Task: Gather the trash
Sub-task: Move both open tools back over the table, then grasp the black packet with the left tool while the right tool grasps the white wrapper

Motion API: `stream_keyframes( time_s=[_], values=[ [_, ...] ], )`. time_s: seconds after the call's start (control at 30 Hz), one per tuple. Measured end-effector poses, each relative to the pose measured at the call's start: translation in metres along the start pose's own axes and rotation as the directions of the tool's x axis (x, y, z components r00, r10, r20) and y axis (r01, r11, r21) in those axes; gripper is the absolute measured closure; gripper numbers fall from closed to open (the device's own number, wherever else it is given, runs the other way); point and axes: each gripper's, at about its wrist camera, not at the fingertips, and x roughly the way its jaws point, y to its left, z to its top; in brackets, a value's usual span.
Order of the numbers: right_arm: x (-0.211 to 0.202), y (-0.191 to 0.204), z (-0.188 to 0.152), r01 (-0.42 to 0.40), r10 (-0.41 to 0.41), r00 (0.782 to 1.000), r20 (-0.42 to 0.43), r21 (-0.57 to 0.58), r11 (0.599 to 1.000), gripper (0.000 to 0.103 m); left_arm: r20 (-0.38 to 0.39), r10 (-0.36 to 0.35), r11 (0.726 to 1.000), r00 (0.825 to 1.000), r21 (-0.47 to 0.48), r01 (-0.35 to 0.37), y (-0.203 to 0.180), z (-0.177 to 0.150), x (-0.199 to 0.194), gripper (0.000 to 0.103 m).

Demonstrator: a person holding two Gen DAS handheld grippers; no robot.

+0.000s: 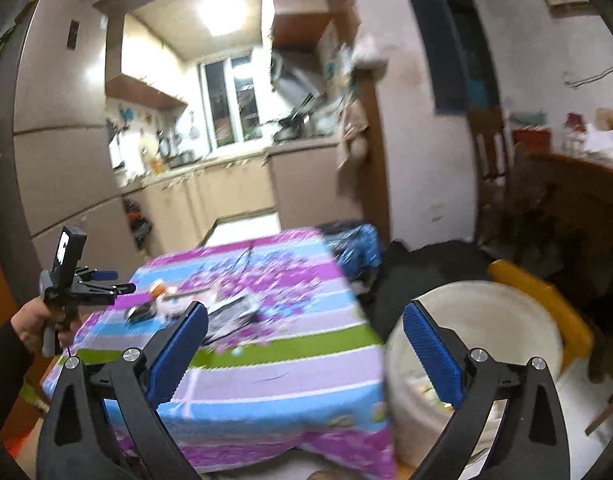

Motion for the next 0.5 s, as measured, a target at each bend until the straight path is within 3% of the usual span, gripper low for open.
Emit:
stream_keyframes(
  time_s=[0.13, 0.23, 0.4, 0.5],
  values=[
    [0.032, 0.040, -0.007, -0.059, 0.057, 0.996, -0.062, -0.023, 0.998, 0.006, -0.062, -0.044, 0.999, 0.997, 0.000, 0.045, 0.024, -0.015, 0.031, 0.029],
    [0.060, 0.059, -0.015, -0.132, 0.133, 0.981, -0.144, 0.016, 0.991, 0.006, -0.079, -0.088, 0.996, 0.993, 0.021, 0.090, 0.024, -0.022, 0.047, 0.029],
    [0.118, 0.073, -0.031, -0.202, 0.237, 0.925, -0.297, 0.142, 0.969, 0.006, -0.112, -0.115, 0.992, 0.987, 0.042, 0.121, 0.020, -0.028, 0.074, 0.029],
    [0.161, 0.076, -0.037, -0.213, 0.287, 0.888, -0.360, 0.233, 0.949, 0.013, -0.125, -0.126, 0.990, 0.984, 0.045, 0.133, 0.018, -0.034, 0.079, 0.035]
  ],
)
